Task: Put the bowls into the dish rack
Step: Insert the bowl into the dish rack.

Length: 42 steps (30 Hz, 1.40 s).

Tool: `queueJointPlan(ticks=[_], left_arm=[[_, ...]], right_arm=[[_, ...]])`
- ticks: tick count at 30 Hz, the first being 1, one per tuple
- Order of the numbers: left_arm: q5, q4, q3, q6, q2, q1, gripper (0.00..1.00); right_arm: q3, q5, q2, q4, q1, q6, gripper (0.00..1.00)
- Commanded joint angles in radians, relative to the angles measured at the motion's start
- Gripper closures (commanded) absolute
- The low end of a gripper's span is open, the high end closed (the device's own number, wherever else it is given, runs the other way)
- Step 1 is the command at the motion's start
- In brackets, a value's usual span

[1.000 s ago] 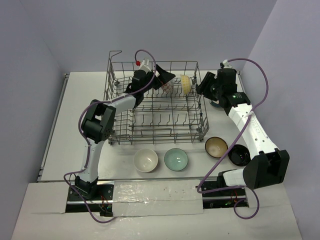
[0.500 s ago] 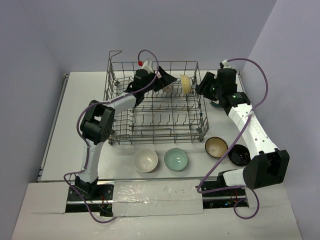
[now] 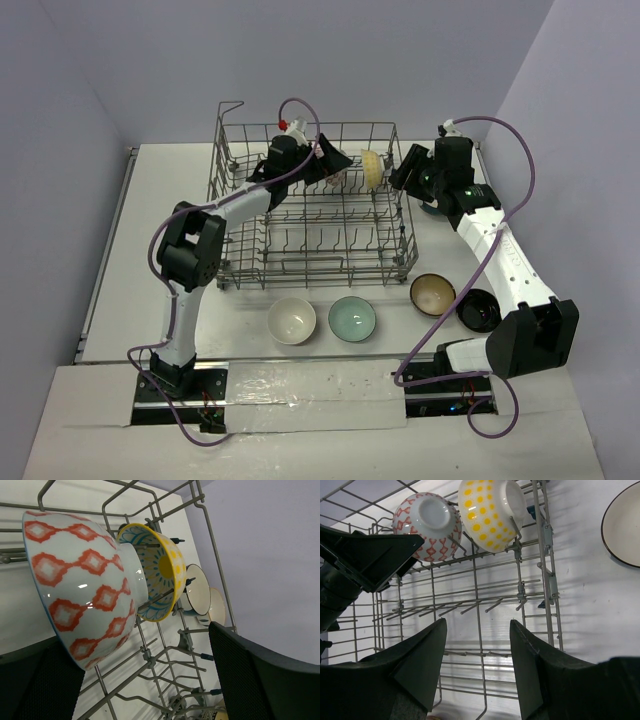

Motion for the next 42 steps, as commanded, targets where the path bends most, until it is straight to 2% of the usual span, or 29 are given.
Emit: queueJointPlan(ticks=[1, 17, 34, 42], left_arm=[[0.025, -0.038, 0.063, 0.042, -0.084, -0.016, 0.01], [0.037, -0.118, 0.097, 0.081, -0.132, -0.016, 0.01], [0.028, -0.147, 0.034, 0.118, -0.196, -0.016, 0.01], [0.028, -0.188, 0.072, 0.141, -0.141, -0.016, 0.01]], right_arm=[[0.021, -0.013, -0.007, 0.040, -0.002, -0.014, 0.39], [0.021, -0.013, -0.010, 0.040, 0.003, -0.017, 0.39], [0.022, -0.010, -0.004, 0.037, 0.009, -0.021, 0.38], [0.027, -0.010, 0.003, 0.029, 0.010, -0.026, 0.38]])
